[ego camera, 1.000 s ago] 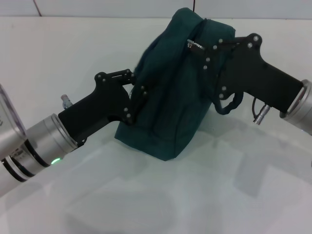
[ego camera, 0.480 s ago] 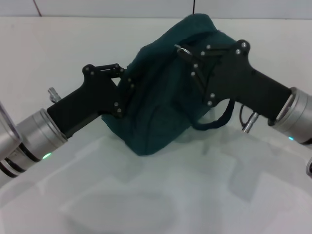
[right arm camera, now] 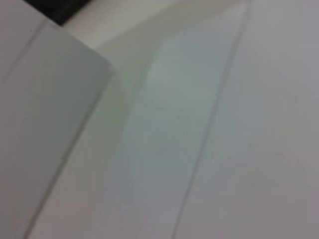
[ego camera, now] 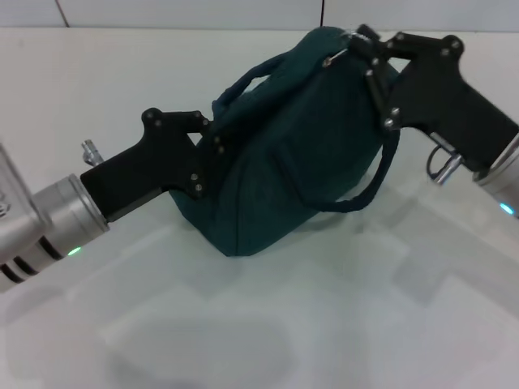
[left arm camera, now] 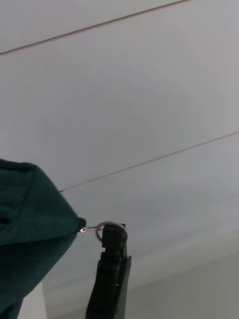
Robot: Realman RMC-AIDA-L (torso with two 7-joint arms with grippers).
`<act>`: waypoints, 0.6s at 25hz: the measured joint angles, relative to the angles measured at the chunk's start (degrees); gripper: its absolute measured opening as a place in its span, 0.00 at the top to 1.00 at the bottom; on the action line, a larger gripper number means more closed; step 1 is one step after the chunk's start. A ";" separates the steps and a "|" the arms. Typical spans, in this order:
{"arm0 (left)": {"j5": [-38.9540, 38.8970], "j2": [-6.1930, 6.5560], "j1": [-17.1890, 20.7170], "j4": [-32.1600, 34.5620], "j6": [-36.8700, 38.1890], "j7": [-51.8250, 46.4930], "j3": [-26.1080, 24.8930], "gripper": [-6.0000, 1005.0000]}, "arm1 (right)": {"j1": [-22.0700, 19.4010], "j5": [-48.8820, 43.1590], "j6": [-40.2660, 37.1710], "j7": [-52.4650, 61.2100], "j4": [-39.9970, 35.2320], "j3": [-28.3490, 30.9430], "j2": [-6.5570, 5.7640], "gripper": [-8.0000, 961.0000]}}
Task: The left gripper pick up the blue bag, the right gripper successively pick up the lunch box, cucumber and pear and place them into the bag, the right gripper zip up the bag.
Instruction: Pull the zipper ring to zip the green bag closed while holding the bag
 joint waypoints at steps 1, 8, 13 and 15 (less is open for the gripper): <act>0.23 -0.05 -0.28 0.00 -0.73 -0.06 0.01 0.95 | 0.05 0.20 0.00 0.91 0.56 0.36 -0.01 0.98; 0.25 0.26 -1.30 0.02 -2.72 -0.95 -0.33 0.95 | -1.42 2.72 -0.16 3.98 2.32 1.84 0.00 0.98; 0.24 0.75 -1.50 1.22 -2.79 -1.62 -0.29 0.95 | -1.87 3.28 -0.59 5.27 3.28 2.32 -0.02 0.98; 0.60 0.62 -1.55 1.64 -2.70 -1.42 -0.09 0.95 | -1.51 3.31 -0.42 6.03 3.48 2.40 -0.02 0.98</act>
